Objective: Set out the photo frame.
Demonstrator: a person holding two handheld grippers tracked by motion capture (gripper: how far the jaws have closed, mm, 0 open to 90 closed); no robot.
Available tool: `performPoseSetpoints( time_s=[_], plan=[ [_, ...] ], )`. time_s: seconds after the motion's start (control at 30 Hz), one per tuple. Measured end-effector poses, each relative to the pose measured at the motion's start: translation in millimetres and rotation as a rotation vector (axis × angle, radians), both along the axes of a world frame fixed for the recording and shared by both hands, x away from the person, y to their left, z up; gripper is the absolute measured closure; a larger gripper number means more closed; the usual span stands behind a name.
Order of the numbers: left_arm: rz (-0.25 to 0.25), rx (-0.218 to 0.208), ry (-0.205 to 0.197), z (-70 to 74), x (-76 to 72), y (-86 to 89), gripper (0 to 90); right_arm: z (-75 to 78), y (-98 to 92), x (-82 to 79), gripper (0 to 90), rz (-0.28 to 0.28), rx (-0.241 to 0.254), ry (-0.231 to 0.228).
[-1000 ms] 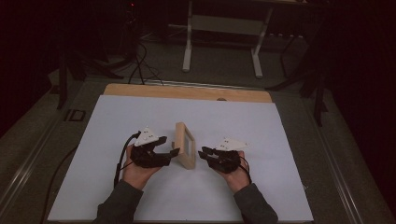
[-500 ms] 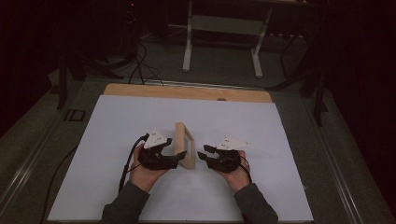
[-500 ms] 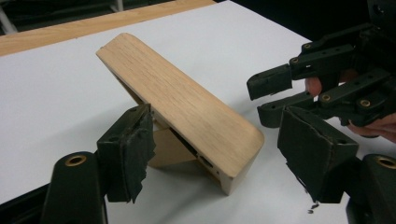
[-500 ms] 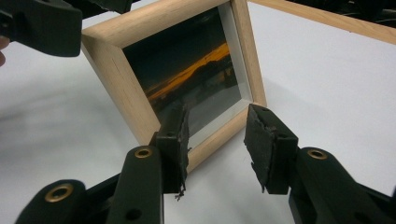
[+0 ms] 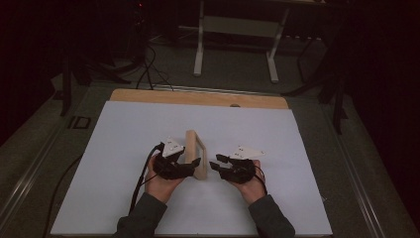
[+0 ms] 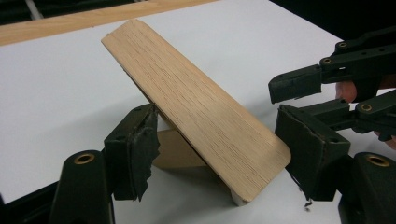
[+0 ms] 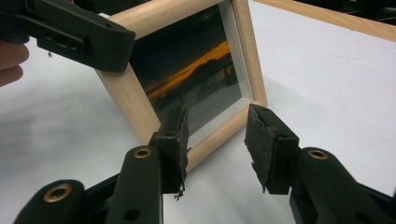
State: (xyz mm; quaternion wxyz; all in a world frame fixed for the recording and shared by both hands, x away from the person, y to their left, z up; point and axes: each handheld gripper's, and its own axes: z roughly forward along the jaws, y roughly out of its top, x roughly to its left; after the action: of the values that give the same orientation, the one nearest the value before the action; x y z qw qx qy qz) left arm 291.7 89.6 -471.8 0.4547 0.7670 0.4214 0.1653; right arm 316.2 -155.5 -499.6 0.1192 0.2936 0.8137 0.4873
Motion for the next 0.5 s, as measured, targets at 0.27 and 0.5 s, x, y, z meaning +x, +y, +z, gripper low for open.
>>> performPoseSetpoints(
  time_s=[0.27,0.5],
  plan=[
    [-0.008,-0.019,0.027,0.8,1.4,4.4,39.0,0.1,0.1,0.0,57.7,0.002,0.001,0.0],
    [-0.005,-0.017,0.036,1.7,3.2,10.1,46.5,0.1,-0.3,0.1,57.3,0.003,0.003,0.001]
  ],
)
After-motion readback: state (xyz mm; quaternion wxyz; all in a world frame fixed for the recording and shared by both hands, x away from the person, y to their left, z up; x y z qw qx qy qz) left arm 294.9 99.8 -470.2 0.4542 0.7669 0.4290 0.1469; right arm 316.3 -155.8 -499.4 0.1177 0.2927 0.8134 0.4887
